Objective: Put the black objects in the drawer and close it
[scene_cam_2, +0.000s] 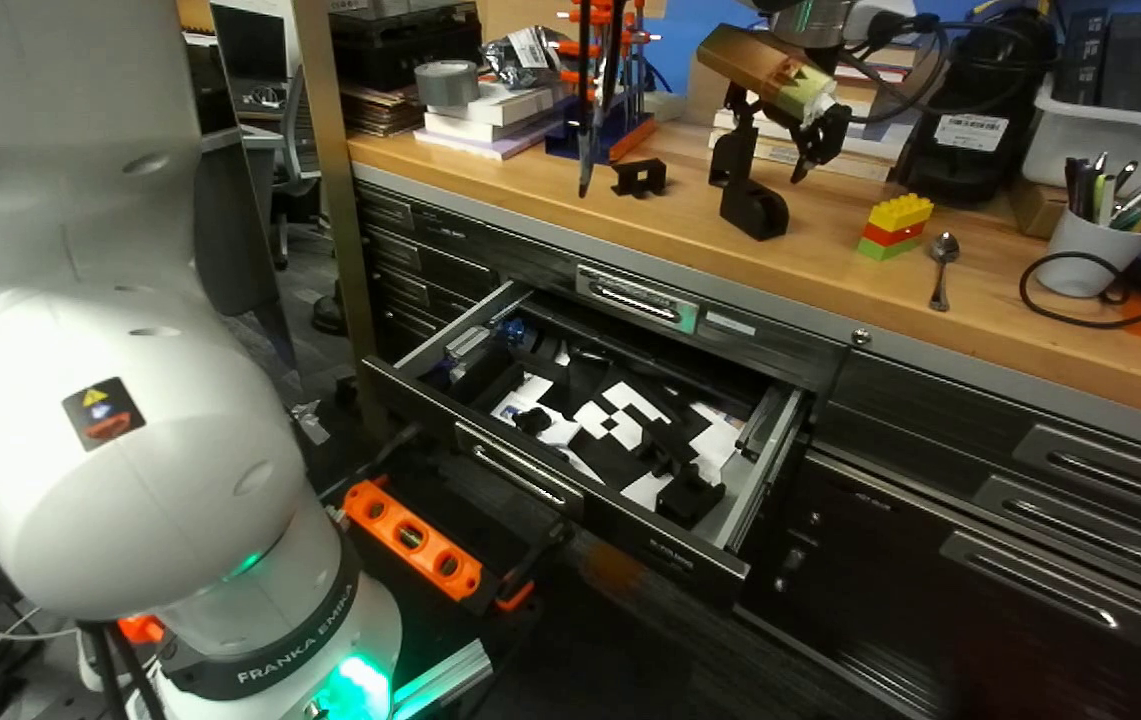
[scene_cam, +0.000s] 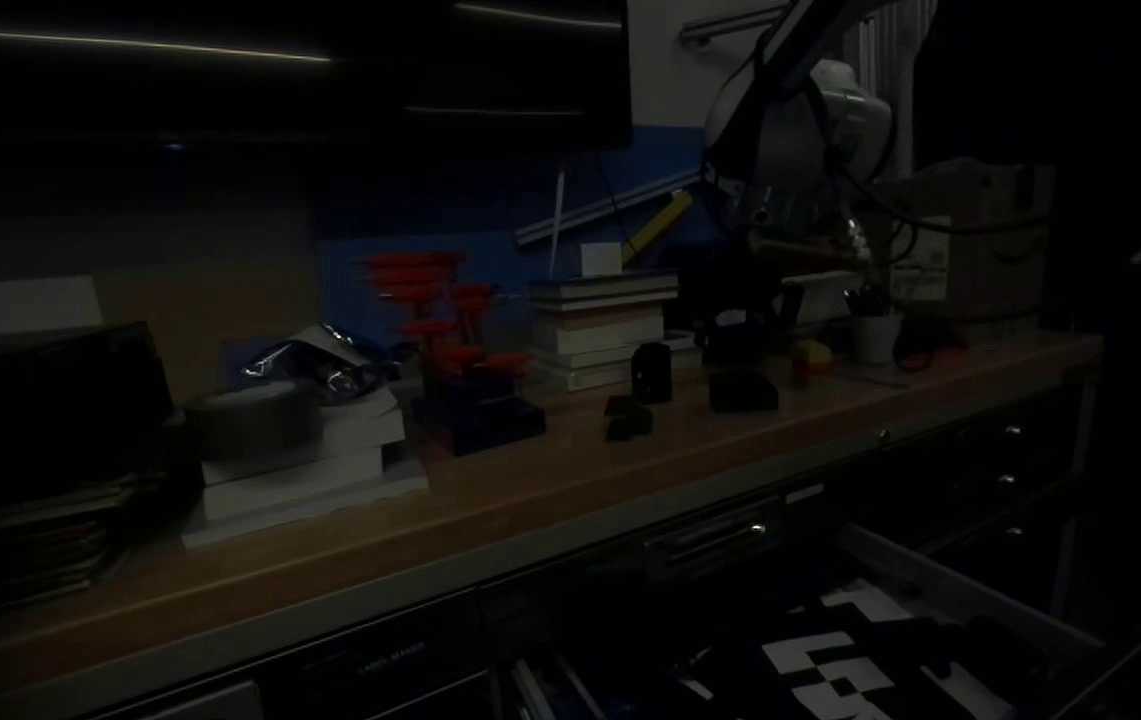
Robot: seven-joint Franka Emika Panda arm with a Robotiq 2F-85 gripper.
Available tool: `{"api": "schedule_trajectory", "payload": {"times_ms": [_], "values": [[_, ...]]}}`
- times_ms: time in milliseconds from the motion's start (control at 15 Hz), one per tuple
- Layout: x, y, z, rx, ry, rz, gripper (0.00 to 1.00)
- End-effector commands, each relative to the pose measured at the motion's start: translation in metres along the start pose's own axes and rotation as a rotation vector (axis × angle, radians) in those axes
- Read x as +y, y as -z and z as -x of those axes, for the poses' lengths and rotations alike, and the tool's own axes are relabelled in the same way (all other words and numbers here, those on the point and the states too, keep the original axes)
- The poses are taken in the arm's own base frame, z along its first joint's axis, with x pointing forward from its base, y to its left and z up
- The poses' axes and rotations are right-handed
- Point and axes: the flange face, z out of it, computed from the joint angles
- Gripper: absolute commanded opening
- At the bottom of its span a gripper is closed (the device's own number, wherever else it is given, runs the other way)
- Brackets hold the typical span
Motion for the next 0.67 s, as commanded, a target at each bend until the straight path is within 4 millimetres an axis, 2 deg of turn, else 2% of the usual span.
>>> {"api": "schedule_trajectory", "payload": {"times_ms": [0, 267, 600], "values": [[-0.001, 0.009, -0.010, -0.080, -0.024, 0.046, 1.00], [-0.002, 0.014, -0.005, -0.131, -0.038, 0.040, 1.00], [-0.002, -0.004, 0.005, -0.219, -0.069, 0.012, 1.00]]}}
